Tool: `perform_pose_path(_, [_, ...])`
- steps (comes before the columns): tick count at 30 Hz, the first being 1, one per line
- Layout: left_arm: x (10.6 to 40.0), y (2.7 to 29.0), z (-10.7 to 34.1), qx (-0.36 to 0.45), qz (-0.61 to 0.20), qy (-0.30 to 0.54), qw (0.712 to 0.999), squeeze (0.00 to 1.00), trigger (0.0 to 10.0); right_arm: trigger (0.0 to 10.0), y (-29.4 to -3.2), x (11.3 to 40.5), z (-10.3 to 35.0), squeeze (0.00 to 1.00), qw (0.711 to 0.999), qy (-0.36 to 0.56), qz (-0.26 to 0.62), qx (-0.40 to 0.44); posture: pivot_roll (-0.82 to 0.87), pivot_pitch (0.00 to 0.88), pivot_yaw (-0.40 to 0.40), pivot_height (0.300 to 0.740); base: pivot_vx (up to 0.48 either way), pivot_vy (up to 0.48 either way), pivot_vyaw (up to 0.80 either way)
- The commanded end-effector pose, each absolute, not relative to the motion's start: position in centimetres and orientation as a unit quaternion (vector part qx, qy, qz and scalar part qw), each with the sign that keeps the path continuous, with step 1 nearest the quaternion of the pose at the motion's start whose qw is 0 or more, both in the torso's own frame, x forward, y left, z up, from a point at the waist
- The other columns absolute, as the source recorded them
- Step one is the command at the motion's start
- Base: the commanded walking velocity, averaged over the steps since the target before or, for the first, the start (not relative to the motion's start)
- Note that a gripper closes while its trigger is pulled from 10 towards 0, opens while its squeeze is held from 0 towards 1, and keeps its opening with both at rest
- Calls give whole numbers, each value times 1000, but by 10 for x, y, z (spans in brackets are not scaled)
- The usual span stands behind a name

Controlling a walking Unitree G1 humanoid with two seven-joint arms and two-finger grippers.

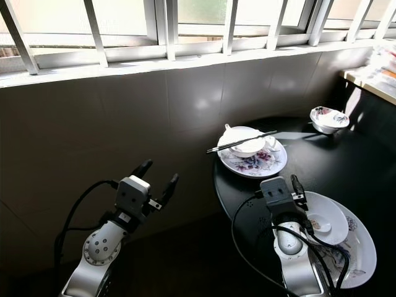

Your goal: Kitchen organization

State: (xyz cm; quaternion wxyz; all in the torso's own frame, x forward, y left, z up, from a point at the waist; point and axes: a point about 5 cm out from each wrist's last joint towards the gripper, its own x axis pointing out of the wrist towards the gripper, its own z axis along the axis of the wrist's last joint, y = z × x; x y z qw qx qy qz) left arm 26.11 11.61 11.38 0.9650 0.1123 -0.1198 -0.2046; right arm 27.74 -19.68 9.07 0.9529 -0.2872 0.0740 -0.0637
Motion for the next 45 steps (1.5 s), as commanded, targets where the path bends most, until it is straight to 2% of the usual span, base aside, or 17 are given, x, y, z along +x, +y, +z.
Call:
perform_pose_path(1, [261, 116, 113, 115, -206, -120, 964, 0, 10000, 10000, -195, 276, 87, 0, 950, 92, -50, -293, -42, 0, -42, 740, 0, 0, 0])
perform_pose_path(8, [261, 116, 113, 115, -207, -119, 964, 0, 10000, 10000, -191, 271, 89, 0, 951, 107, -37, -288, -44, 0, -46, 740, 0, 0, 0])
perform_pose_path(11, [260, 117, 112, 114, -205, -118, 965, 0, 10000, 10000, -199, 262, 91, 0, 945, 119, -68, -298, -46, 0, -49, 740, 0, 0, 0])
perform_pose_path(27, [261, 117, 109, 114, -205, -114, 965, 0, 10000, 10000, -215, 233, 92, 0, 931, 167, -101, -309, -67, 0, -53, 740, 0, 0, 0])
perform_pose_path(37, [262, 116, 108, 115, -207, -113, 965, 0, 10000, 10000, -225, 231, 91, 0, 925, 179, -123, -310, -72, 0, -49, 740, 0, 0, 0])
perform_pose_path(38, [262, 116, 107, 116, -207, -113, 965, 0, 10000, 8980, -225, 232, 92, 0, 926, 178, -123, -310, -71, 0, -48, 740, 0, 0, 0])
perform_pose_path(39, [262, 116, 107, 116, -208, -114, 965, 0, 10000, 8980, -225, 233, 92, 0, 926, 176, -124, -309, -71, 0, -48, 740, 0, 0, 0])
perform_pose_path(40, [262, 116, 107, 116, -208, -113, 965, 0, 10000, 2824, -225, 233, 92, 0, 927, 175, -123, -308, -69, 0, -49, 740, 0, 0, 0])
perform_pose_path(41, [262, 116, 107, 116, -208, -113, 965, 0, 10000, 2824, -225, 234, 93, 0, 927, 174, -123, -308, -69, 0, -49, 740, 0, 0, 0])
perform_pose_path(43, [262, 117, 107, 117, -207, -113, 965, 0, 10000, 0, -224, 234, 92, 0, 927, 174, -121, -308, -68, 0, -48, 740, 0, 0, 0])
perform_pose_path(45, [262, 117, 107, 117, -207, -113, 965, 0, 10000, 0, -223, 233, 91, 0, 927, 175, -120, -310, -67, 0, -49, 740, 0, 0, 0])
